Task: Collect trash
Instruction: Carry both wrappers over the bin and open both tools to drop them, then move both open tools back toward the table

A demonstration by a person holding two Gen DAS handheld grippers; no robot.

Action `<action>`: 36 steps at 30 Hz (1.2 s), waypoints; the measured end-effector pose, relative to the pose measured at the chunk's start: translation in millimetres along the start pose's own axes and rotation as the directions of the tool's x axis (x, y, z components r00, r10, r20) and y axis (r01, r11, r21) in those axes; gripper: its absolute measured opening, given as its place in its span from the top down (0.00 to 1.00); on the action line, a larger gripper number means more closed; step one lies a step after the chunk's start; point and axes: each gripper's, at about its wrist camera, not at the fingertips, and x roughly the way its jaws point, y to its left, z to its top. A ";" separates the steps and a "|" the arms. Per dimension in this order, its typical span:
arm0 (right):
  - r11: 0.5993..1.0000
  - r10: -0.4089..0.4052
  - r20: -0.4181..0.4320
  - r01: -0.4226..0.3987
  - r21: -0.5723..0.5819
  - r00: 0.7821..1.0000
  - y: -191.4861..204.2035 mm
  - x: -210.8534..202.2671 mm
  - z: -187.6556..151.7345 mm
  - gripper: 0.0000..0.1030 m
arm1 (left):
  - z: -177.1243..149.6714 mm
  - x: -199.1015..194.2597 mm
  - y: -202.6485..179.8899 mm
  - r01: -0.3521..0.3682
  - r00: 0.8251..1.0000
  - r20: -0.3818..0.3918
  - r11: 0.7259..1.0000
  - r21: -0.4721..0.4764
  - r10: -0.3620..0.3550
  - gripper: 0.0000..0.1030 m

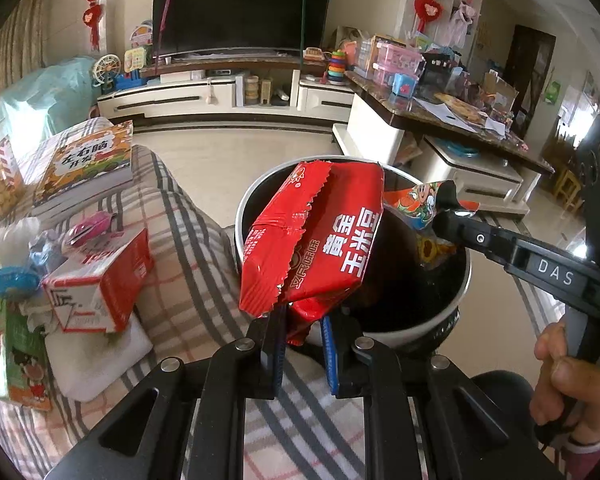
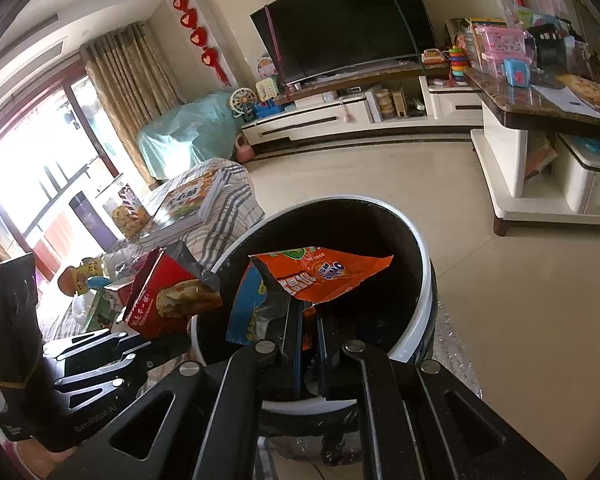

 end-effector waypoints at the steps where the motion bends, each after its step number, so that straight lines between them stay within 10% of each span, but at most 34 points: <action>1: 1.000 -0.002 -0.002 0.002 0.000 1.000 -1.1 0.8 0.6 0.95 | 2.4 2.0 0.1 0.000 1.000 -0.001 1.000 0.002 0.000 0.86; 14: 0.999 -0.043 -0.036 0.043 -0.004 0.998 -7.5 11.3 6.9 0.89 | 12.5 13.4 -10.3 -0.013 1.000 -0.004 1.000 0.011 0.013 0.72; 16: 0.999 -0.049 -0.034 0.049 0.002 0.998 -8.8 10.3 7.4 0.84 | 10.9 11.2 -9.8 -0.018 1.000 0.002 1.000 0.006 0.018 0.60; 19: 0.999 -0.042 -0.023 0.043 0.019 0.999 -10.9 6.8 6.6 0.45 | 5.4 5.6 -6.5 -0.027 1.000 0.010 1.000 -0.009 0.027 0.50; 36: 0.998 0.053 0.015 -0.053 0.019 0.999 38.1 -17.8 -21.7 0.23 | -76.5 -69.9 50.6 -0.074 0.994 0.059 0.976 -0.205 0.087 0.44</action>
